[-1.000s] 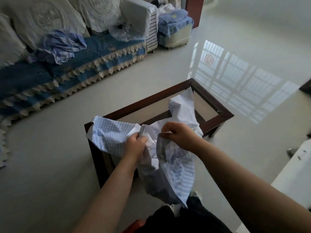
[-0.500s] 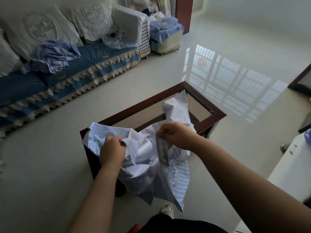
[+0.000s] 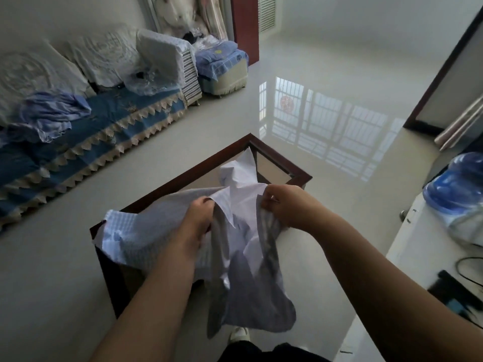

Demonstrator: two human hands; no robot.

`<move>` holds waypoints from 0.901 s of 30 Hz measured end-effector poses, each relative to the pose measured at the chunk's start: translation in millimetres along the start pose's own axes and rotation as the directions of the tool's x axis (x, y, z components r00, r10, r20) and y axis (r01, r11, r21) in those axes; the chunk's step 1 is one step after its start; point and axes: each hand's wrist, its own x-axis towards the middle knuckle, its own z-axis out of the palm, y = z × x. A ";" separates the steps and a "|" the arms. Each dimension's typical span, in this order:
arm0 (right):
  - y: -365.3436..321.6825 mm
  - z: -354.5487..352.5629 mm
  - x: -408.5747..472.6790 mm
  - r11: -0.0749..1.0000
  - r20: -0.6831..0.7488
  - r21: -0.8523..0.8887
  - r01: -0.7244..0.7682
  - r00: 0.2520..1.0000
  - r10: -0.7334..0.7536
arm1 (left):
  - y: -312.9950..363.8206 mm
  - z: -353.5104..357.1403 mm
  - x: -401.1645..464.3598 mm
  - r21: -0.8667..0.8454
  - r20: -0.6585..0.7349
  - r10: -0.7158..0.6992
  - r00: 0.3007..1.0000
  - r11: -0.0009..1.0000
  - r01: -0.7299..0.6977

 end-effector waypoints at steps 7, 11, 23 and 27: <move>64.8 -108.9 -80.7 0.975 -0.166 0.220 -0.040 0.983 0.078 | 97.9 171.4 -70.3 -0.333 0.569 0.269 0.777 0.939 -0.081; 110.3 -156.9 -134.5 0.931 -0.370 0.362 -0.048 0.909 0.191 | 135.9 245.4 -119.9 -0.387 0.690 0.393 0.608 0.910 -0.149; 159.0 -163.5 -200.1 0.945 -0.670 0.326 0.028 0.712 0.210 | 136.8 320.4 -147.1 -0.367 0.718 0.359 0.597 0.923 -0.114; 151.7 -160.5 -179.6 0.947 -0.640 0.321 0.030 0.744 0.193 | 134.5 294.9 -117.9 -0.290 0.759 0.282 0.587 0.953 -0.084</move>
